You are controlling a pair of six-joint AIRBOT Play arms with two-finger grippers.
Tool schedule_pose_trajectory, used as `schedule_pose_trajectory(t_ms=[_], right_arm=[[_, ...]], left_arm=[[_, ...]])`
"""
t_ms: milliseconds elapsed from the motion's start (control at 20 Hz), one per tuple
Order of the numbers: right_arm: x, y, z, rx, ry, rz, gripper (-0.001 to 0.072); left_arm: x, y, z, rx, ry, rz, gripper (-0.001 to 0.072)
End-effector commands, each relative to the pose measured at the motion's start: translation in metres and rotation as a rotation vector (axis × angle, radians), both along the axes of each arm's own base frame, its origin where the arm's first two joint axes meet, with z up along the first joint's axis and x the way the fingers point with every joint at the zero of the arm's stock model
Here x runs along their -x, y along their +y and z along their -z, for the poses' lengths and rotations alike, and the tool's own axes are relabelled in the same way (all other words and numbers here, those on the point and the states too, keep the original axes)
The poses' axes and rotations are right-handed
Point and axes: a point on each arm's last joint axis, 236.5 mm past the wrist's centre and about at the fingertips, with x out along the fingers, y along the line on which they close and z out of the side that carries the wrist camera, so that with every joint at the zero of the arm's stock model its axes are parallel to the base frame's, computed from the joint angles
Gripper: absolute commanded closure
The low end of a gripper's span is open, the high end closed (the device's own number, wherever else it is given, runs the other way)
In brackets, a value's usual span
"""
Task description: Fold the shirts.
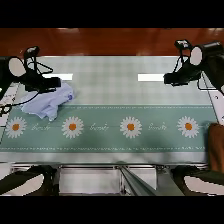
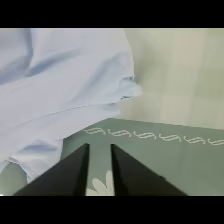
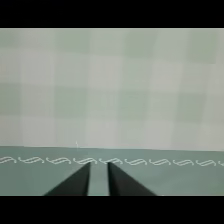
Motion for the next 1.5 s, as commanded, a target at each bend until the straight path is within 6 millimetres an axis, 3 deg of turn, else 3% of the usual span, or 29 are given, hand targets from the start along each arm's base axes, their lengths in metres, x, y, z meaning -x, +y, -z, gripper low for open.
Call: schedule_pose_trajectory(t_ms=[0,50,150,250,300,400,550,700,850,1100,1150,1250,1350,1450], right_arm=[[-0.001,0.0,-0.022,0.007,-0.059,-0.046,0.0299],[0.002,-0.002,-0.038,0.01,-0.096,-0.052,0.0299],[0.015,-0.002,-0.078,-0.015,-0.196,-0.053,0.0299],[0.028,0.012,-0.098,-0.097,-0.295,-0.058,0.03],[0.038,0.021,-0.097,-0.147,-0.314,-0.061,0.0301],[0.057,0.032,-0.076,-0.212,-0.29,-0.059,0.0304],[0.083,0.031,-0.032,-0.213,-0.186,-0.049,0.0304],[0.095,0.029,-0.007,-0.208,-0.124,-0.035,0.0304],[0.104,0.028,-0.001,-0.205,-0.086,-0.029,0.0304],[0.104,0.029,-0.001,-0.218,-0.087,0.003,0.0304],[0.104,0.028,-0.001,-0.218,-0.087,0.005,0.0304],[0.104,0.028,-0.001,-0.218,-0.087,0.005,0.0304],[0.104,0.028,-0.001,-0.219,-0.087,0.008,0.0304],[0.107,0.028,0.0,-0.217,-0.072,0.01,0.0304]], left_arm=[[-0.004,0.017,-0.037,-0.036,-0.046,-0.023,0.0254],[-0.005,0.026,-0.059,-0.068,-0.094,-0.025,0.0201],[0.006,0.031,-0.1,-0.107,-0.191,0.018,0.0201],[0.023,0.036,-0.111,-0.122,-0.227,0.02,0.0201],[0.024,0.039,-0.103,-0.138,-0.23,0.02,0.0201],[0.016,0.047,-0.069,-0.15,-0.213,0.011,0.0201],[0.001,0.088,-0.011,-0.137,-0.107,-0.094,0.0201],[-0.004,0.11,0.05,-0.028,0.049,-0.188,0.0202],[-0.001,0.117,0.098,0.0,0.165,-0.186,0.0202],[-0.005,0.099,0.14,0.006,0.233,-0.143,0.0203],[-0.004,0.098,0.143,0.006,0.24,-0.142,0.0226],[-0.005,0.099,0.142,0.006,0.238,-0.142,0.0678],[-0.011,0.099,0.128,0.007,0.224,-0.135,0.0686],[-0.03,0.092,0.092,0.036,0.151,-0.111,0.0685]])
